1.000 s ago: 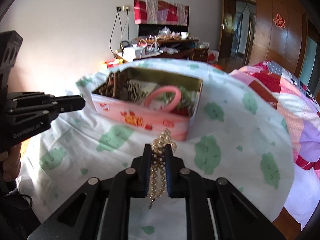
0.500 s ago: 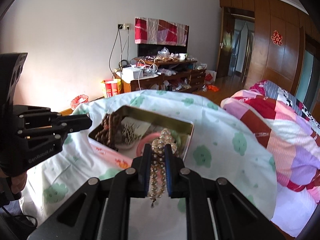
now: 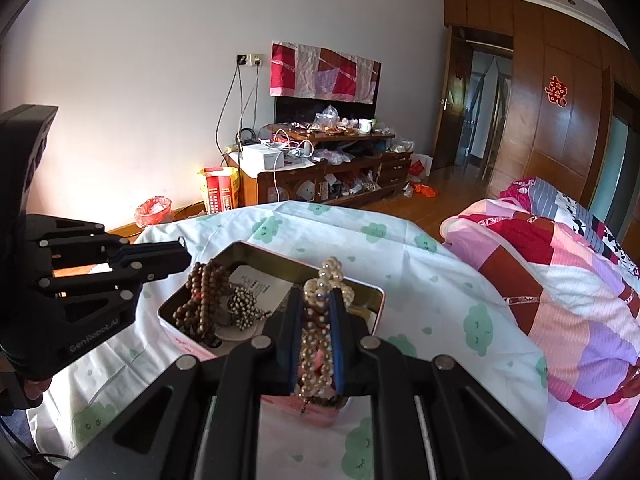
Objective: Organize jewelry
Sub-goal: 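Carry the ring and pearl necklace over the tin and open both grippers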
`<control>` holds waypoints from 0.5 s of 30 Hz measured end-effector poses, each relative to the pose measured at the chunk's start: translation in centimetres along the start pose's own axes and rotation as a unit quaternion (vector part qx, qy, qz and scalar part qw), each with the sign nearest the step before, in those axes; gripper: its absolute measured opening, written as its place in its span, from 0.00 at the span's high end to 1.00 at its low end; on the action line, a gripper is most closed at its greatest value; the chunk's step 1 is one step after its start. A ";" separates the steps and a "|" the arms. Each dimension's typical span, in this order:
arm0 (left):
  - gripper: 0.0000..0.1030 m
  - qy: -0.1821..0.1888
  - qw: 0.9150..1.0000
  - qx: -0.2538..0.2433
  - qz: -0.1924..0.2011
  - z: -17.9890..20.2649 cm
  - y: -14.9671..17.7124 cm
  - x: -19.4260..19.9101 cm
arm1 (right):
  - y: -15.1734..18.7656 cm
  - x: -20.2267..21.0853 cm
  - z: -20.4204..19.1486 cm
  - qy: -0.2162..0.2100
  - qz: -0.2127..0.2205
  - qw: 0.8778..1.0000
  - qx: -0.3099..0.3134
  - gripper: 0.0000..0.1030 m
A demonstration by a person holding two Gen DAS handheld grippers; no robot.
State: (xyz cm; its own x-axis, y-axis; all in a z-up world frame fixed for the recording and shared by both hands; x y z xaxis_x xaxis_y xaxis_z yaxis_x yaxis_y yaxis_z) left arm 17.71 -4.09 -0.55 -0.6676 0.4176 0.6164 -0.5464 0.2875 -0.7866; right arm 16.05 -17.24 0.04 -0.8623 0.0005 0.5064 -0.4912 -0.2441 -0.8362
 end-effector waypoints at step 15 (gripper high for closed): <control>0.98 -0.006 1.000 0.006 -0.013 -0.7 -0.8 -2.5 | -0.2 -2.5 0.2 0.009 -0.010 1.000 -0.008 0.86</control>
Point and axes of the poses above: each gripper's, at about its wrist camera, not at the fingertips, and x roughly against the way its jaws point, z to its right, y to its underside, the point moved 1 cm from there along -x, roughly the way its jaws point, and after that the axes turned 14 degrees about y, right-handed, at the moved point
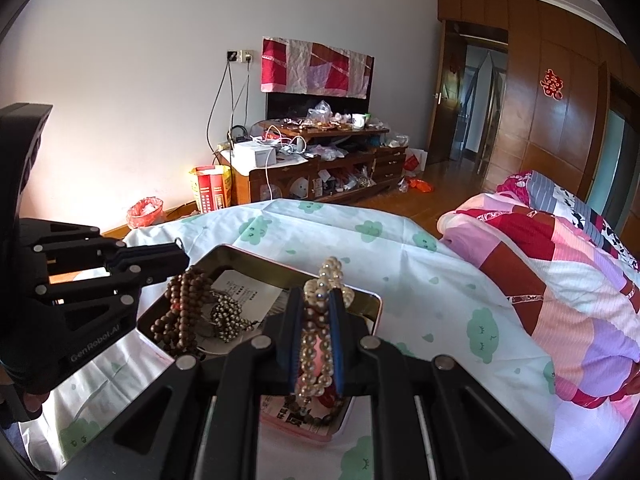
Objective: Organize jewelry
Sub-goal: 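Carry the ring and pearl necklace over the tin and open both grippers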
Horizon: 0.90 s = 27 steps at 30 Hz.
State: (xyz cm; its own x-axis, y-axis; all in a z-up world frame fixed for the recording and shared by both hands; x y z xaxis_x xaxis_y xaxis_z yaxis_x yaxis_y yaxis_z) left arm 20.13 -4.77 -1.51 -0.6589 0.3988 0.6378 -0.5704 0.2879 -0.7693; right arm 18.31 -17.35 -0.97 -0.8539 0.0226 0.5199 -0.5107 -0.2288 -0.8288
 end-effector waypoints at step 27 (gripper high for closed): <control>0.98 0.002 0.999 0.007 -0.043 -0.7 0.8 -3.2 | 0.8 -3.6 -1.5 0.005 -0.042 0.999 0.020 0.86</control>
Point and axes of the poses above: each gripper's, at about its wrist camera, not at the fingertips, and x roughly against the way its jaws point, z to its right, y to its underside, the point moved 1 cm from there along -x, roughly the way its jaws point, and after that the axes turned 14 degrees about y, right-handed, at the moved point
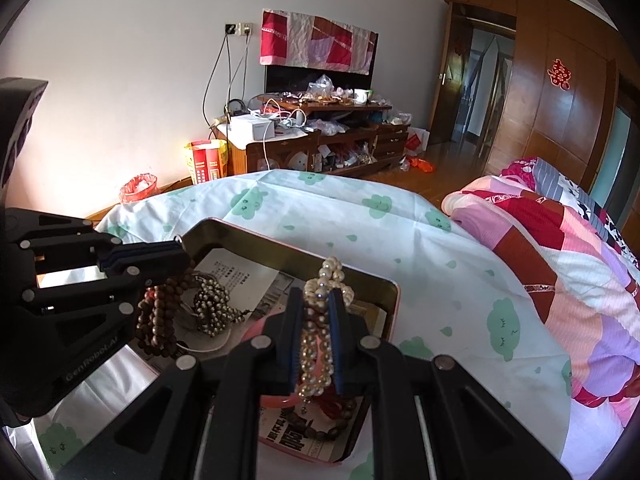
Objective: Organize jewelry
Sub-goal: 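Carry the ring and pearl necklace over the tin and open both grippers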
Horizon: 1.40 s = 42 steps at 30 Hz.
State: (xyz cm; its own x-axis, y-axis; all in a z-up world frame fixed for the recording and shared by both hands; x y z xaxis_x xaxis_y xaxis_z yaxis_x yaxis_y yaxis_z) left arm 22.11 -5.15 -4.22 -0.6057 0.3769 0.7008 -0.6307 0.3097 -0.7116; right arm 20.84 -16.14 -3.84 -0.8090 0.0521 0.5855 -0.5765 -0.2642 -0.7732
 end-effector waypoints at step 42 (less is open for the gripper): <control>0.59 -0.008 0.999 0.033 0.010 -1.2 1.4 1.5 | 0.7 0.3 -0.6 0.031 0.015 0.999 0.022 0.36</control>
Point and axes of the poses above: each gripper's, at about its wrist camera, not at the fingertips, and x roughly against the way its jaws point, z to its right, y to its underside, the point moved 1 cm from there along -x, roughly the way its jaws point, and after that the axes turned 14 degrees about y, right-handed, at the moved point
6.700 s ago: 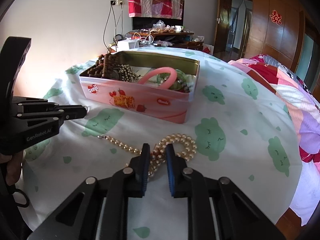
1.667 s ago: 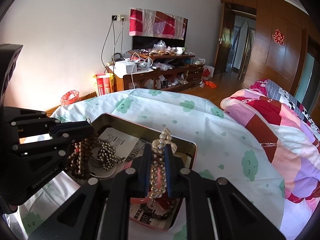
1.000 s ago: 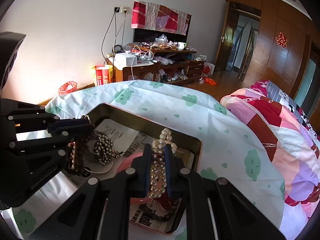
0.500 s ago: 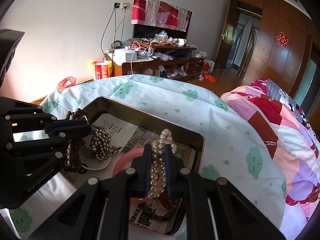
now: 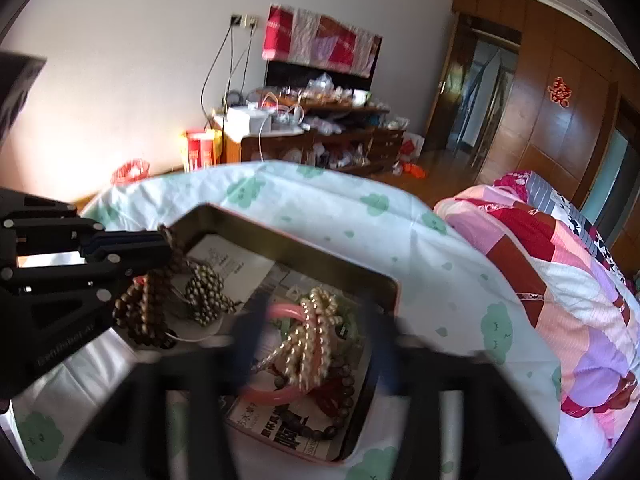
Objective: Organize jewelry
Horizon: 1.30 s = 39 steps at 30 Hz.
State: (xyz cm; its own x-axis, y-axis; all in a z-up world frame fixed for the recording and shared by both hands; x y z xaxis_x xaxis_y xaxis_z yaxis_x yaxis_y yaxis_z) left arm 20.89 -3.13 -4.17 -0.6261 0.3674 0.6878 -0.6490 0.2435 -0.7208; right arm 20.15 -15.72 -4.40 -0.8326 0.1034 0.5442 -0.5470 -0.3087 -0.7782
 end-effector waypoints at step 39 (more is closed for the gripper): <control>0.27 -0.033 0.998 0.033 0.047 -0.6 2.5 5.7 | 1.0 4.3 0.6 0.010 0.023 0.999 -0.029 0.31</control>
State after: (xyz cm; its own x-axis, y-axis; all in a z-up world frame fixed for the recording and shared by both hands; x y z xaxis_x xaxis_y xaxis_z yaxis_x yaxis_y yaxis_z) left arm 15.94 0.12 -2.13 -0.7103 0.3261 0.6238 -0.6122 0.1509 -0.7761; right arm 16.04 -16.11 -2.63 -0.8580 0.1087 0.5021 -0.5121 -0.2585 -0.8191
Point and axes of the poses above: each gripper's, at about its wrist camera, not at the fingertips, and x roughly against the way its jaws point, z to its right, y to its underside, the point moved 1 cm from there along -x, roughly the way its jaws point, and after that the axes turned 14 degrees about y, right-handed, at the moved point
